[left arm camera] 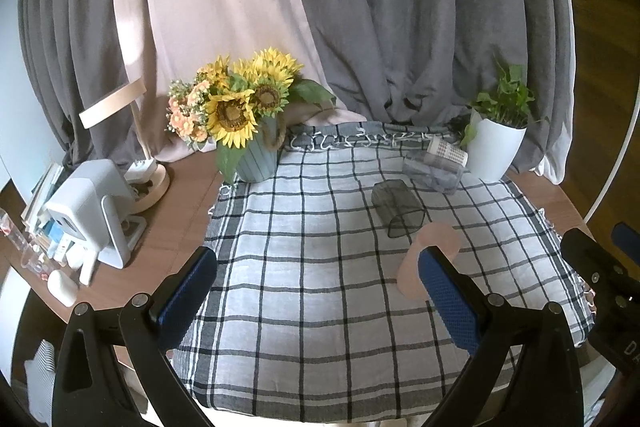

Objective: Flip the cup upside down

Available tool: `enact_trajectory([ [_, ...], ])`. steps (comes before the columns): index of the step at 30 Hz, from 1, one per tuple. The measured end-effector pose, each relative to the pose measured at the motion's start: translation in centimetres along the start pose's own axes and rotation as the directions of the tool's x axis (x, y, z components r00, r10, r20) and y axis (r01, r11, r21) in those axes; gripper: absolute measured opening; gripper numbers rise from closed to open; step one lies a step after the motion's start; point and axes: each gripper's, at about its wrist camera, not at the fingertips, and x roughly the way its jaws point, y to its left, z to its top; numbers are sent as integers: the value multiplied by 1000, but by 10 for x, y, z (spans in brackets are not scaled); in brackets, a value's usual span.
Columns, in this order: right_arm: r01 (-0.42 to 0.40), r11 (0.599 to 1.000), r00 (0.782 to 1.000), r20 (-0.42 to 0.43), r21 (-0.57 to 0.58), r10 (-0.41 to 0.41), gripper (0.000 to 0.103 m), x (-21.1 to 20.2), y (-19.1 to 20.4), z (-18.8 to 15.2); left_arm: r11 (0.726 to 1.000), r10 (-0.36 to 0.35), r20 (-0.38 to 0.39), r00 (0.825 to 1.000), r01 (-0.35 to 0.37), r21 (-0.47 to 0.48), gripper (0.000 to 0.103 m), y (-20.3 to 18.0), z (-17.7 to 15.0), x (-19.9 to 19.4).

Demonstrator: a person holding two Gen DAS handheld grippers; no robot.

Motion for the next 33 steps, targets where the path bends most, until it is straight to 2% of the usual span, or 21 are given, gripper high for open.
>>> enact_trajectory([
  [33,-6,1000,1000,-15,-8,6,88,12,-1,4,1000,11,-2,1000,-11,12,103,0,5,7],
])
